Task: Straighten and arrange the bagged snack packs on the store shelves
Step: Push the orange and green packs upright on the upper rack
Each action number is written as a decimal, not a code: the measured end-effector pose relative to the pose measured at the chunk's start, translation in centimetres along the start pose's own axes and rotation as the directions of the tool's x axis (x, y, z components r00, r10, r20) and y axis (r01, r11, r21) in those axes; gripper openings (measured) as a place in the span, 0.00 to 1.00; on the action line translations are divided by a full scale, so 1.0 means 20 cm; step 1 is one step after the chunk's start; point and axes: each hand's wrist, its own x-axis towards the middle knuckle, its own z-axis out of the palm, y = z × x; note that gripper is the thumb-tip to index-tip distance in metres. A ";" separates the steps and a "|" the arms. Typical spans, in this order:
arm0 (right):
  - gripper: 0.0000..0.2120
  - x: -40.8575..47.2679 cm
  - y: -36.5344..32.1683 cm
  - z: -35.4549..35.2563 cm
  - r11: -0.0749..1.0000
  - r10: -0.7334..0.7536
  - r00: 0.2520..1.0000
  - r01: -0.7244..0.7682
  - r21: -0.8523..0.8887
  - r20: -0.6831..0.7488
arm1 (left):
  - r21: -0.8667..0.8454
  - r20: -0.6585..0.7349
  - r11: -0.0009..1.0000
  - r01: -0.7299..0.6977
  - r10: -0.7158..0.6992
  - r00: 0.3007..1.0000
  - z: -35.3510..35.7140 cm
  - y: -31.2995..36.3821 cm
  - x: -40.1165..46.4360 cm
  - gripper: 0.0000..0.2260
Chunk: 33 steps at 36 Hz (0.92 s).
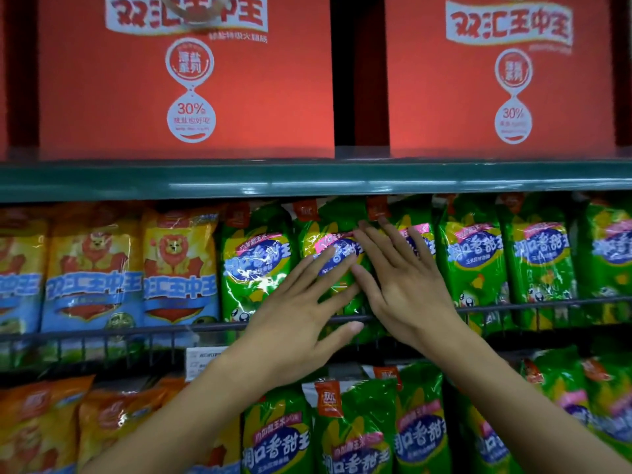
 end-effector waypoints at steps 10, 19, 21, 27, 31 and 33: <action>0.23 -0.02 -0.14 -0.07 0.965 -0.092 0.968 0.145 0.218 -0.234 | -0.120 -0.212 0.947 0.299 -0.318 0.924 -0.10 -0.29 -0.35 0.27; 0.27 0.07 -0.44 0.03 0.913 -0.252 0.967 0.251 0.323 -0.040 | 0.023 -0.261 0.968 0.249 -0.235 0.936 -0.08 -0.40 -0.50 0.24; 0.32 0.09 -0.44 0.05 0.921 -0.276 0.961 0.253 0.295 0.036 | 0.019 -0.249 0.969 0.247 -0.235 0.940 -0.08 -0.41 -0.52 0.24; 0.35 0.09 -0.43 0.04 0.934 -0.262 0.962 0.232 0.273 0.078 | 0.048 -0.159 0.961 0.272 -0.261 0.952 -0.09 -0.40 -0.54 0.25; 0.26 0.01 -0.45 0.03 0.938 -0.137 0.983 0.169 0.302 -0.124 | 0.084 -0.105 0.960 0.268 -0.259 0.960 -0.10 -0.39 -0.53 0.27; 0.22 -0.03 -0.46 0.02 0.958 -0.085 0.979 0.132 0.253 -0.187 | 0.124 -0.085 0.955 0.268 -0.259 0.962 -0.10 -0.39 -0.53 0.28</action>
